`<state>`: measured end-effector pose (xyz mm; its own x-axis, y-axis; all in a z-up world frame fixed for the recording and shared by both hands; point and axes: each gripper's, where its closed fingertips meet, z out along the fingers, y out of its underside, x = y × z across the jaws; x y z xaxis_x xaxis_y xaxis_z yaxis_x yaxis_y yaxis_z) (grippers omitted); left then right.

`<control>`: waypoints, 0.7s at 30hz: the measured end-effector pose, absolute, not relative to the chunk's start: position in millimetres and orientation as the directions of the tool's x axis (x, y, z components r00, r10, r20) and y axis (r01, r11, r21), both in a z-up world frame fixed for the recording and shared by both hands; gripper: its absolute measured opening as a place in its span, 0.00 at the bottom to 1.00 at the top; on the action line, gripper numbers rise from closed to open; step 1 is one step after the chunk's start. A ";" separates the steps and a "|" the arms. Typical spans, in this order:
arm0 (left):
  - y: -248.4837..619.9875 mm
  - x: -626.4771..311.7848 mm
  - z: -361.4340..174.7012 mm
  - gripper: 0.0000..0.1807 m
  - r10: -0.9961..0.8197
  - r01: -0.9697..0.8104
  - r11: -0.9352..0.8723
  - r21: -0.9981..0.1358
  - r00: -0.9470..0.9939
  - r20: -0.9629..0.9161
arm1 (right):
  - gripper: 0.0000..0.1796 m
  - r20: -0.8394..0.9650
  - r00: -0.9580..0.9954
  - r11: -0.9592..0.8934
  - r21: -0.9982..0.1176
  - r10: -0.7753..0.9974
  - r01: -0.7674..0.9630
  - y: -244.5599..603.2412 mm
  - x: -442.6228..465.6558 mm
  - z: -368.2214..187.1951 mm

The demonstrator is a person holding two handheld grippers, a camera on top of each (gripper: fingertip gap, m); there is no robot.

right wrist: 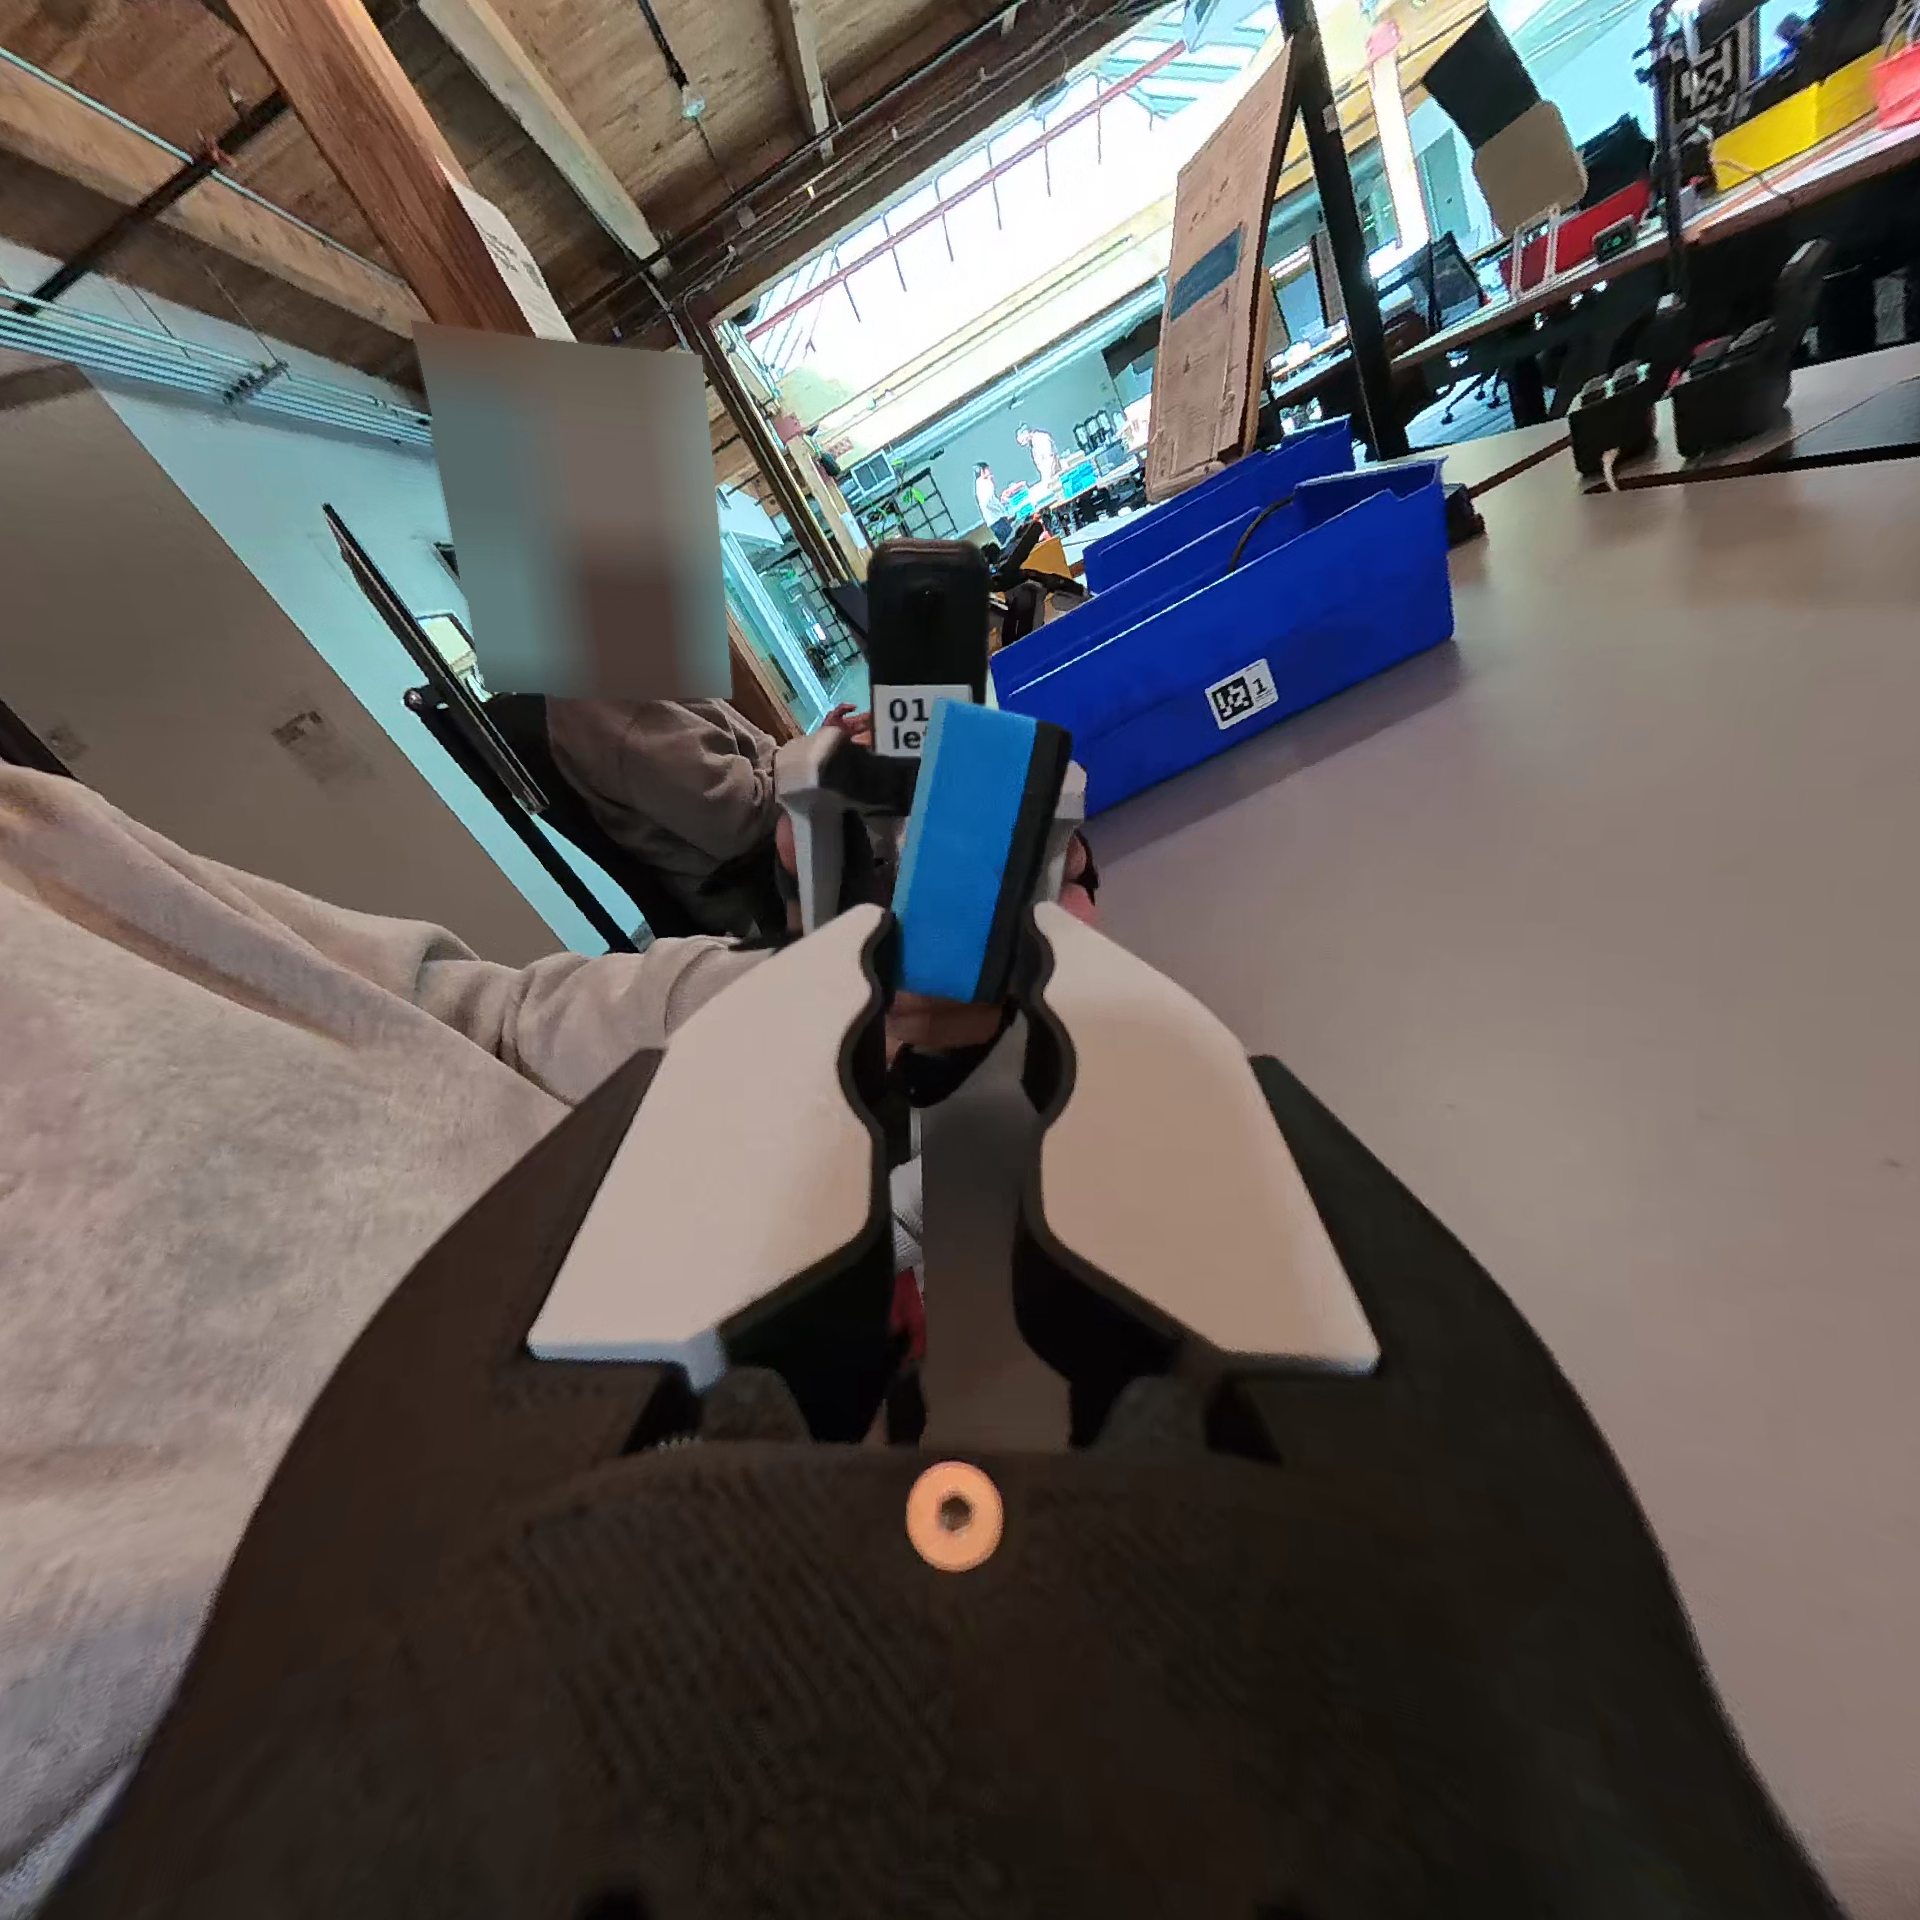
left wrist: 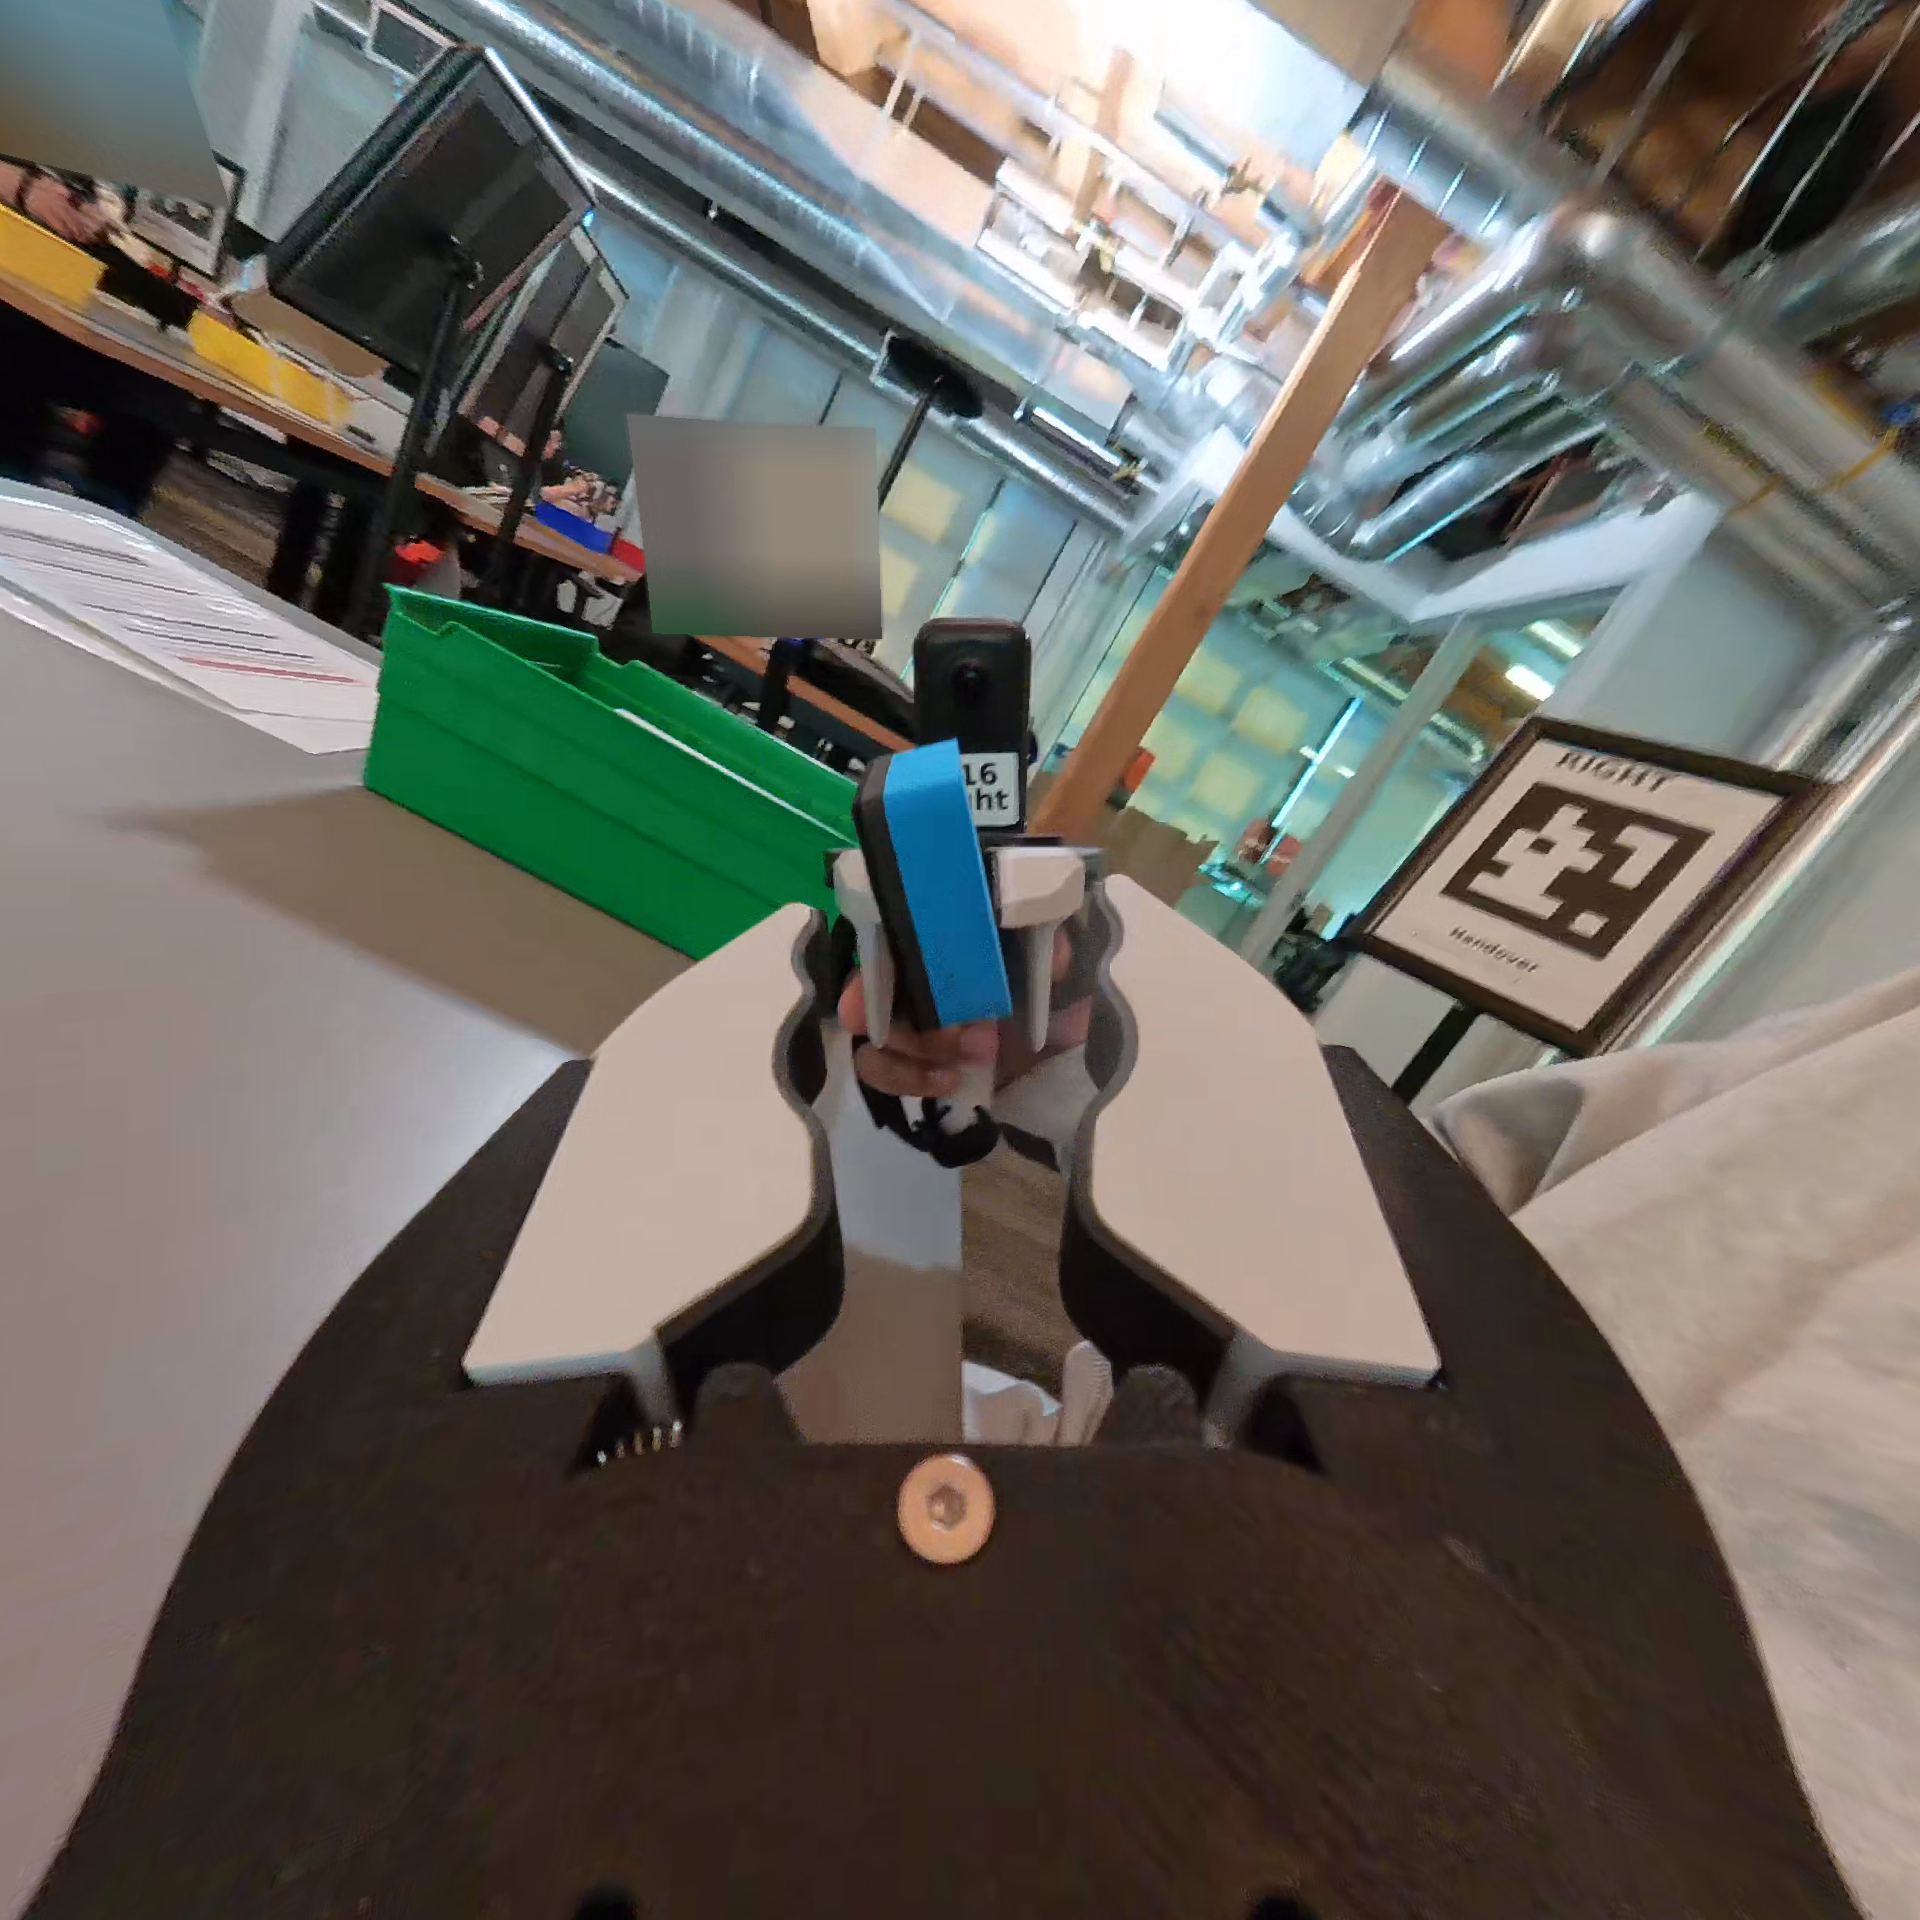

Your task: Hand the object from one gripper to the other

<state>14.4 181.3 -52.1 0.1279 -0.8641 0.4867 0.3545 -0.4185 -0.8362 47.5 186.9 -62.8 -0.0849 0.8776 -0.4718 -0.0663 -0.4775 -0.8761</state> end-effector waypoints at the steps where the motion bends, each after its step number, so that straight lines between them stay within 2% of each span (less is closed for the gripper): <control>1: 181.1 14.4 -51.7 0.26 -0.860 0.358 -0.429 -0.829 0.118 0.496 | 0.12 -0.466 -0.085 -0.472 -0.880 0.881 -0.057 186.0 46.0 -64.6; 3: 180.3 17.0 -54.6 0.24 -0.861 0.334 -0.429 -0.840 0.129 0.491 | 0.12 -0.451 -0.088 -0.456 -0.889 0.888 -0.043 183.1 42.9 -66.7; 8: 179.9 19.9 -57.7 0.12 -0.863 0.318 -0.419 -0.851 0.153 0.482 | 0.13 -0.395 -0.083 -0.398 -0.917 0.915 -0.019 177.0 37.1 -69.7; 11: 180.1 19.2 -59.3 0.12 -0.871 0.301 -0.395 -0.868 0.177 0.458 | 0.13 -0.373 -0.066 -0.374 -0.928 0.925 0.005 177.1 35.2 -75.6; 12: 179.9 19.5 -59.5 0.12 -0.878 0.288 -0.374 -0.882 0.196 0.437 | 0.15 -0.367 -0.059 -0.367 -0.930 0.929 0.008 177.8 34.5 -78.0; 15: 179.6 19.7 -57.9 0.12 -0.887 0.272 -0.336 -0.902 0.230 0.400 | 0.37 -0.375 0.024 -0.375 -0.927 0.927 -0.017 190.6 32.6 -81.4; 18: 186.8 15.4 -62.2 0.12 -0.864 0.280 -0.354 -0.892 0.267 0.427 | 0.49 -0.188 0.178 -0.183 -0.982 0.966 -0.044 204.8 37.7 -73.0; 21: 197.0 9.7 -72.5 0.12 -0.820 0.275 -0.404 -0.872 0.314 0.479 | 0.51 0.174 0.344 0.163 -0.985 0.923 0.061 211.6 45.9 -60.5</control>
